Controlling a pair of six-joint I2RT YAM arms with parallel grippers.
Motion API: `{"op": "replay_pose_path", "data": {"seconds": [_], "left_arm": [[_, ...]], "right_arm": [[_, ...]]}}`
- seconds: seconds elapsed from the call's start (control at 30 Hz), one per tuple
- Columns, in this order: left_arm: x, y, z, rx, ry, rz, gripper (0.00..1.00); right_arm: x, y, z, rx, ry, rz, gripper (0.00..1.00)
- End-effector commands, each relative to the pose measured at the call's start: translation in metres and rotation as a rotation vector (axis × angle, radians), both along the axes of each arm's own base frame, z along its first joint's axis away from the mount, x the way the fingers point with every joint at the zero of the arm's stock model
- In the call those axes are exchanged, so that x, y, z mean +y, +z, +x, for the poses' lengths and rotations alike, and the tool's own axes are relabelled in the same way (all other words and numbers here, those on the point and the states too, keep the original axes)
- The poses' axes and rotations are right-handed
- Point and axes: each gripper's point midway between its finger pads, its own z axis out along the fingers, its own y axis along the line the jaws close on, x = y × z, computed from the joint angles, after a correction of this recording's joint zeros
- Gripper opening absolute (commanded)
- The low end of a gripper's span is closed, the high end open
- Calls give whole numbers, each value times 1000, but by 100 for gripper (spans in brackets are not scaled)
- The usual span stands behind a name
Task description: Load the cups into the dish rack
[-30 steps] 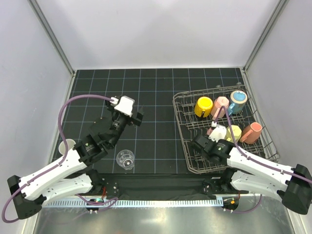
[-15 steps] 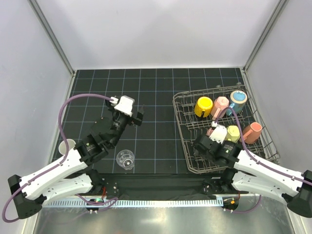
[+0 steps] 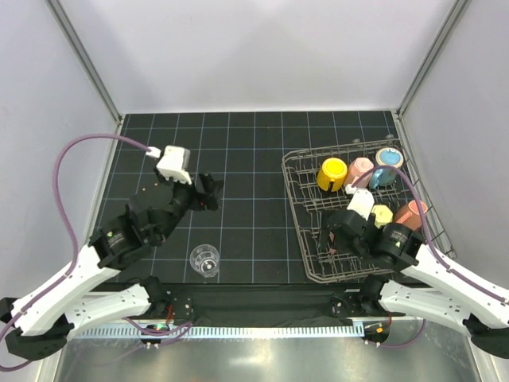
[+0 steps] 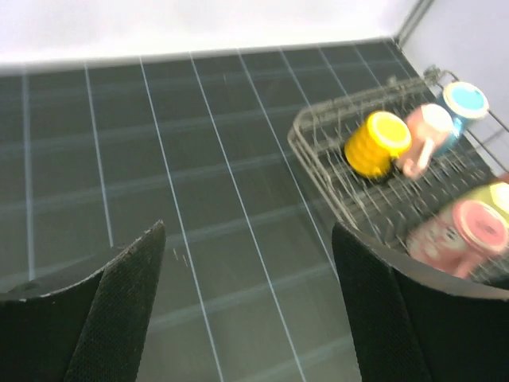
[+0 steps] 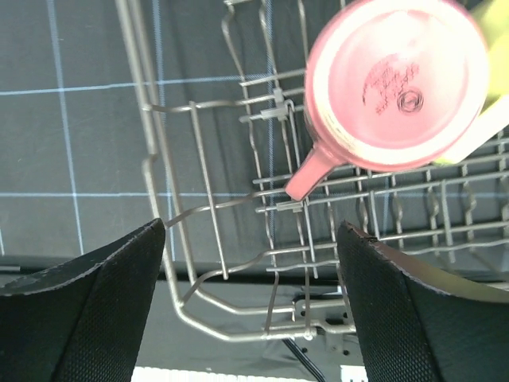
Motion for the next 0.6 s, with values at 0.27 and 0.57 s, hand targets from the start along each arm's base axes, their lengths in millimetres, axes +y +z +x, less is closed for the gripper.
{"op": "replay_pose_path", "data": {"seconds": [0.27, 0.57], "left_arm": [[21, -85, -64, 517, 50, -85, 80], [11, -126, -72, 669, 226, 155, 80]], "right_arm": [[30, 67, 4, -144, 281, 80, 92], [46, 64, -7, -149, 455, 105, 92]]}}
